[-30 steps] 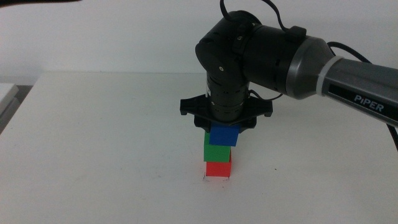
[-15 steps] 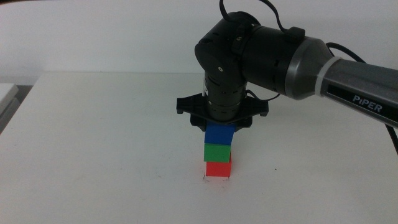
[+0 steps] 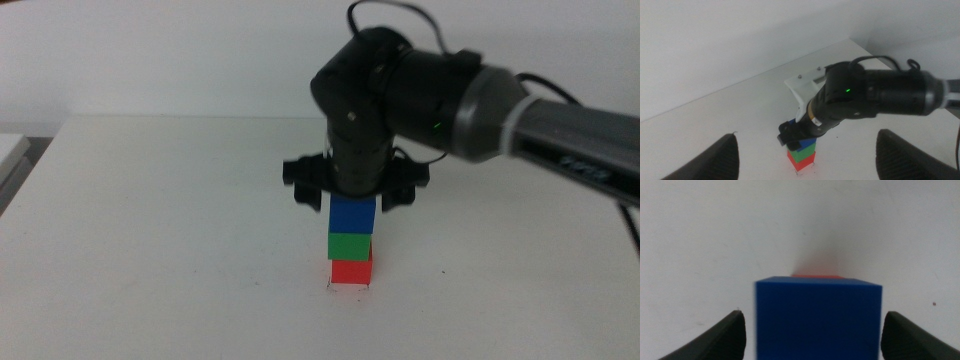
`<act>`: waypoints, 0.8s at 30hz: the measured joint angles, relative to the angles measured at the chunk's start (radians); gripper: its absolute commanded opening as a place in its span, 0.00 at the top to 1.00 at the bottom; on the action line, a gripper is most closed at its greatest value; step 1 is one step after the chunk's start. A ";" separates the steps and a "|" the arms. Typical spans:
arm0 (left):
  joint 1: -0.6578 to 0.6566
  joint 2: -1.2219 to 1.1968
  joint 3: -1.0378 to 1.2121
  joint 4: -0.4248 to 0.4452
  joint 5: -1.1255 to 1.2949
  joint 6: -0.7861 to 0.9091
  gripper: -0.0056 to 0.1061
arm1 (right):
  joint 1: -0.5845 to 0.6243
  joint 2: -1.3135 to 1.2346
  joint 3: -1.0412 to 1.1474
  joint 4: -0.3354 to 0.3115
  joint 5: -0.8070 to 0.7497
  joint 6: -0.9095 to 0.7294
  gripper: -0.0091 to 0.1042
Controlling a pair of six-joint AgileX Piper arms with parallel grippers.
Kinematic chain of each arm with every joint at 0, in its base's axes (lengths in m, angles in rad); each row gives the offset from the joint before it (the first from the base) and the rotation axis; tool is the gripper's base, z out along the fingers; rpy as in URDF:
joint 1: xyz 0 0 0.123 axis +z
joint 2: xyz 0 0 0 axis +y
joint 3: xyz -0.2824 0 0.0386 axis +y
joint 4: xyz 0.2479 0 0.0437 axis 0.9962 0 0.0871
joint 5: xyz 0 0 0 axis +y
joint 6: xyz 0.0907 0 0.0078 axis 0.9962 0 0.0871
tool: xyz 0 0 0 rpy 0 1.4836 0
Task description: Stack red cubes first, then green, then blue cubes in a specific spot.
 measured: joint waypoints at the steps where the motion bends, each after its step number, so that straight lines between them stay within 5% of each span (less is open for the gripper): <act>1: 0.000 0.000 0.000 0.000 0.000 0.000 0.11 | 0.000 -0.017 0.000 -0.003 -0.004 -0.002 0.10; 9: 0.000 0.000 0.000 0.002 0.000 0.000 0.11 | -0.014 -0.392 0.044 -0.138 0.020 -0.074 0.10; 15: 0.000 0.000 0.000 0.002 0.000 0.000 0.11 | -0.181 -0.743 0.309 -0.127 -0.032 -0.277 0.10; 18: 0.000 0.000 0.000 0.002 0.000 0.000 0.11 | -0.312 -0.910 0.499 -0.058 -0.155 -0.411 0.10; 24: 0.000 0.000 0.000 0.002 0.000 0.000 0.11 | -0.580 -1.166 0.826 0.204 -0.470 -0.750 0.10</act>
